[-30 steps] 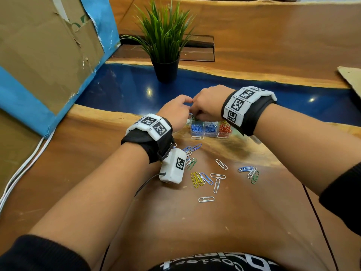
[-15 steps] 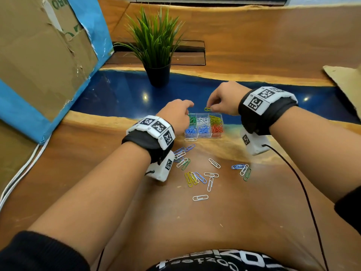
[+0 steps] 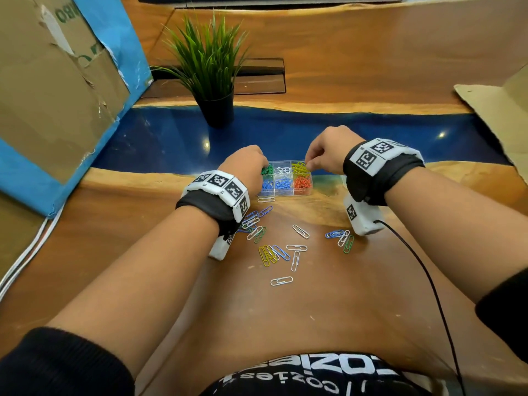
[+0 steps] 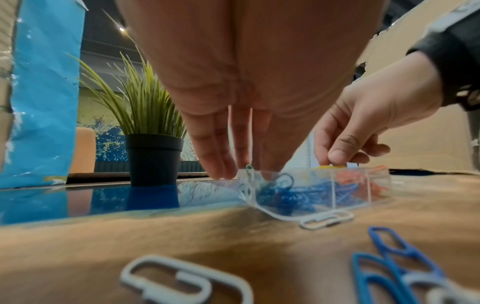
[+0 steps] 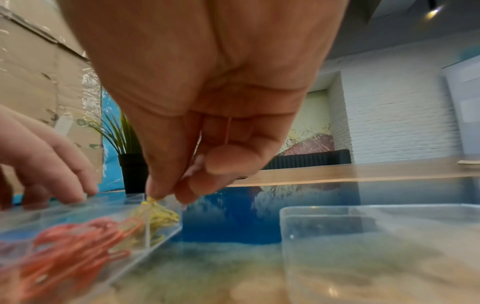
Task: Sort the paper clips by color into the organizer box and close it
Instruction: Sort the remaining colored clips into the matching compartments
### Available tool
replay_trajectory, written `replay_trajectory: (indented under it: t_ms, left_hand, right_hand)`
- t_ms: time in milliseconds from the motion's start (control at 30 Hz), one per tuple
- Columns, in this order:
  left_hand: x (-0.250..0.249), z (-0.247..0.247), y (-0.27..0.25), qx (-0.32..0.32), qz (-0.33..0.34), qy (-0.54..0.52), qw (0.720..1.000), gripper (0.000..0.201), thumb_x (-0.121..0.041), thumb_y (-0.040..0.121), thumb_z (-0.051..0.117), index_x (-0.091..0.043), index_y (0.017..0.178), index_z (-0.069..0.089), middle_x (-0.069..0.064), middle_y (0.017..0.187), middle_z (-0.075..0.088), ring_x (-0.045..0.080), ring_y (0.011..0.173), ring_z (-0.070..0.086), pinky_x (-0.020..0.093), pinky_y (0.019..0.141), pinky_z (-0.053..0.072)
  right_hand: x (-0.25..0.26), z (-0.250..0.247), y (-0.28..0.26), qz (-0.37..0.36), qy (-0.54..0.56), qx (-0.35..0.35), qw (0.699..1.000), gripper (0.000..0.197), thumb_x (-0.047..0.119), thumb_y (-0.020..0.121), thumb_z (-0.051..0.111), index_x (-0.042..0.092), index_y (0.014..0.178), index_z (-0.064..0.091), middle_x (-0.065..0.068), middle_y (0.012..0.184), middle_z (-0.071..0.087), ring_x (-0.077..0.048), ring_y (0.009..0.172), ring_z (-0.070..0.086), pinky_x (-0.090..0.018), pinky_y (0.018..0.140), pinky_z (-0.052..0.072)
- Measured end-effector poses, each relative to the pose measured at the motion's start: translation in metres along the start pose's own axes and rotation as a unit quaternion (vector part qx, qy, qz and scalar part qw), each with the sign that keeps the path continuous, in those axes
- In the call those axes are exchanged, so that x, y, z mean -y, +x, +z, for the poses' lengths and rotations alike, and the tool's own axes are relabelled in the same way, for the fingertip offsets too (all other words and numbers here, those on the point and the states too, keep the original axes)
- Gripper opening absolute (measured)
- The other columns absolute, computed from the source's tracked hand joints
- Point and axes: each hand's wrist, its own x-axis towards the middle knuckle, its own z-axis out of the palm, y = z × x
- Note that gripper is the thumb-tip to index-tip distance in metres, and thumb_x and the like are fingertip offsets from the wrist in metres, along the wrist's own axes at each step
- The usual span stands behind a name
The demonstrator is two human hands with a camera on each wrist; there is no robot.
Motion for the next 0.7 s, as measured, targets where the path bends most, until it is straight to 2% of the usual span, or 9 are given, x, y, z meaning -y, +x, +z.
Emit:
replay_trajectory:
  t_ms: [100, 200, 300, 433, 533, 600, 700]
  left_hand:
    - [-0.001, -0.001, 0.001, -0.007, 0.001, 0.012, 1.000, 0.040, -0.004, 0.089, 0.052, -0.015, 0.126, 0.059, 0.004, 0.131, 0.049, 0.026, 0.119, 0.049, 0.040, 0.097, 0.046]
    - [-0.002, -0.003, 0.001, -0.010, 0.008, 0.032, 0.999, 0.041, -0.003, 0.087, 0.053, -0.017, 0.124, 0.060, 0.006, 0.125, 0.055, 0.028, 0.114, 0.052, 0.040, 0.090, 0.049]
    - [-0.002, -0.004, 0.000, -0.005, 0.001, 0.039, 0.999, 0.042, -0.006, 0.087, 0.052, -0.027, 0.122, 0.062, 0.008, 0.116, 0.061, 0.031, 0.106, 0.057, 0.039, 0.079, 0.050]
    - [-0.003, -0.005, -0.003, -0.005, -0.004, 0.065, 0.998, 0.042, -0.010, 0.090, 0.049, -0.037, 0.120, 0.061, 0.009, 0.112, 0.059, 0.033, 0.098, 0.059, 0.035, 0.067, 0.041]
    - [-0.004, -0.008, -0.008, -0.016, -0.002, 0.078, 0.997, 0.042, -0.009, 0.091, 0.047, -0.035, 0.123, 0.056, 0.010, 0.108, 0.058, 0.033, 0.094, 0.060, 0.035, 0.066, 0.041]
    - [-0.005, -0.009, -0.010, -0.025, -0.002, 0.064, 0.998, 0.043, -0.011, 0.093, 0.046, -0.034, 0.129, 0.050, 0.011, 0.113, 0.059, 0.033, 0.097, 0.060, 0.038, 0.070, 0.044]
    - [0.000, -0.011, -0.013, -0.046, 0.005, 0.028, 0.999, 0.041, -0.019, 0.093, 0.045, -0.036, 0.131, 0.049, 0.008, 0.121, 0.060, 0.031, 0.106, 0.059, 0.040, 0.079, 0.048]
  right_hand:
    - [0.003, 0.004, -0.002, -0.009, -0.009, -0.002, 1.000, 0.011, 0.029, 0.083, 0.070, 0.022, 0.090, 0.075, 0.007, 0.083, 0.066, -0.016, 0.090, 0.063, -0.032, 0.083, 0.052]
    - [0.008, 0.009, -0.002, -0.004, -0.038, -0.008, 0.999, 0.012, 0.034, 0.084, 0.067, 0.026, 0.091, 0.073, 0.003, 0.094, 0.068, -0.020, 0.093, 0.063, -0.030, 0.075, 0.050]
    - [0.012, 0.012, -0.002, 0.005, -0.057, -0.007, 0.998, 0.014, 0.036, 0.085, 0.064, 0.029, 0.095, 0.071, 0.001, 0.101, 0.068, -0.023, 0.093, 0.063, -0.031, 0.073, 0.050]
    - [0.013, 0.008, -0.007, -0.011, -0.059, -0.002, 0.998, 0.017, 0.038, 0.088, 0.059, 0.031, 0.099, 0.070, 0.001, 0.103, 0.066, -0.024, 0.095, 0.062, -0.035, 0.079, 0.053]
    - [0.011, -0.003, -0.018, -0.023, -0.077, -0.024, 0.996, 0.013, 0.033, 0.089, 0.056, 0.033, 0.095, 0.068, 0.003, 0.095, 0.064, -0.024, 0.091, 0.062, -0.036, 0.080, 0.053]
    - [0.007, -0.009, -0.030, -0.041, -0.084, -0.024, 0.995, 0.012, 0.027, 0.089, 0.057, 0.029, 0.092, 0.069, 0.004, 0.088, 0.062, -0.022, 0.088, 0.062, -0.037, 0.080, 0.054]
    - [0.000, -0.010, -0.053, -0.091, -0.097, 0.024, 0.991, 0.009, 0.022, 0.085, 0.062, 0.023, 0.086, 0.071, 0.005, 0.079, 0.066, -0.017, 0.083, 0.062, -0.031, 0.078, 0.052]
